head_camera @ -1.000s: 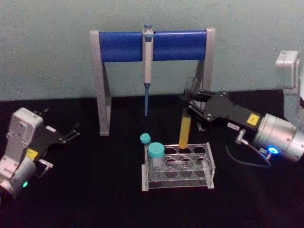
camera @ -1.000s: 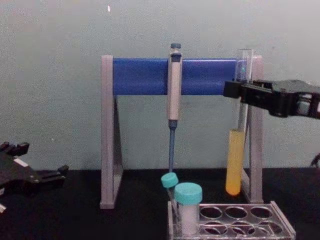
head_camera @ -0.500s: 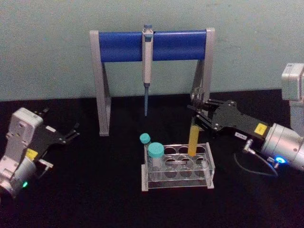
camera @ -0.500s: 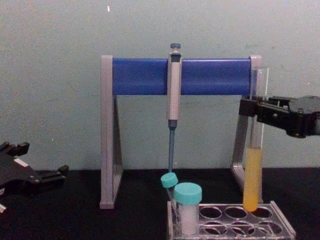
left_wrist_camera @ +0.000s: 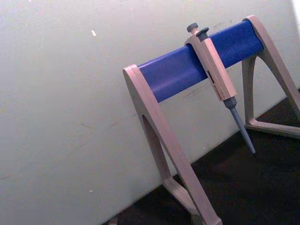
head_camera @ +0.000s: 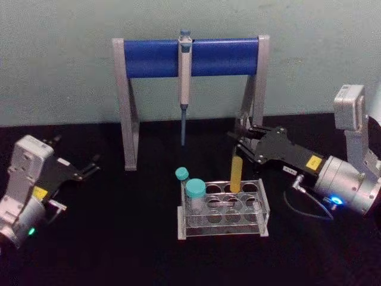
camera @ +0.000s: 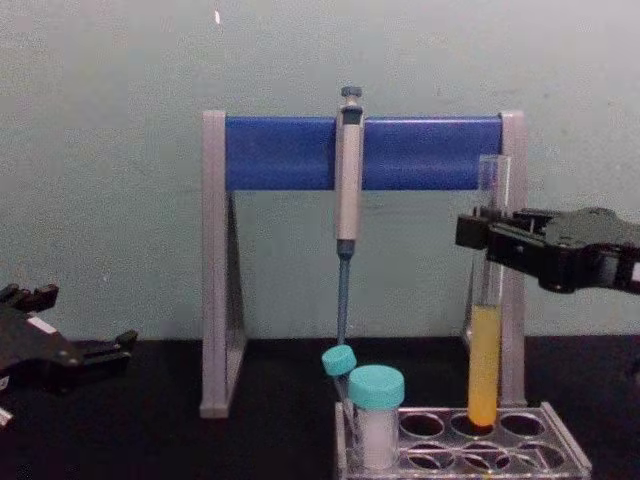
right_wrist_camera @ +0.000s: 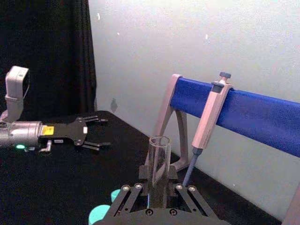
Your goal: Pick up the test tube from the test tube rack, shake it, then place it back into the test tube rack.
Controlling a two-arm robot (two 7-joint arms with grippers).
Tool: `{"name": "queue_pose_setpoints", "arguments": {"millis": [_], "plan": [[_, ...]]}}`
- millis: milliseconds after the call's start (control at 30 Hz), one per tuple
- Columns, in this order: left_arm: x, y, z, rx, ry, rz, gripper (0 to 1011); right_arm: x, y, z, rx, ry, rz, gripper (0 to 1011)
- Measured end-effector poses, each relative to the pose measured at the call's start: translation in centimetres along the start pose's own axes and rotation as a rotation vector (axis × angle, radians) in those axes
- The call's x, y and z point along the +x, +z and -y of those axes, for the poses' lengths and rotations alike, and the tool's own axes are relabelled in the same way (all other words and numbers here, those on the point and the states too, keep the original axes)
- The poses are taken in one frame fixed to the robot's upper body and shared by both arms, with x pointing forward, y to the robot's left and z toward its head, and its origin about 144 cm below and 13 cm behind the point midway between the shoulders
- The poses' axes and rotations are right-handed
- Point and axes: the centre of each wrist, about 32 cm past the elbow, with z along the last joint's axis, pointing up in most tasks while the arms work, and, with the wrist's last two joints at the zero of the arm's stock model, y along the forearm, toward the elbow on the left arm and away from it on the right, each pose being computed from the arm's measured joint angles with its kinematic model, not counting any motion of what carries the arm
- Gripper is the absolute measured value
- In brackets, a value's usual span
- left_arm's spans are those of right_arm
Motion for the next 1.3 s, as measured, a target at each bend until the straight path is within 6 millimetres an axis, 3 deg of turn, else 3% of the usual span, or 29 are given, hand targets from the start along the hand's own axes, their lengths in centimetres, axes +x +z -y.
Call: {"name": "queue_pose_setpoints", "arguments": {"millis": [1300], "plan": [[0.0, 0.0, 0.0, 0.000, 0.000, 0.000, 1001, 0.3, -2.6, -1.4, -0.047, -0.005, -0.025, 232]]}}
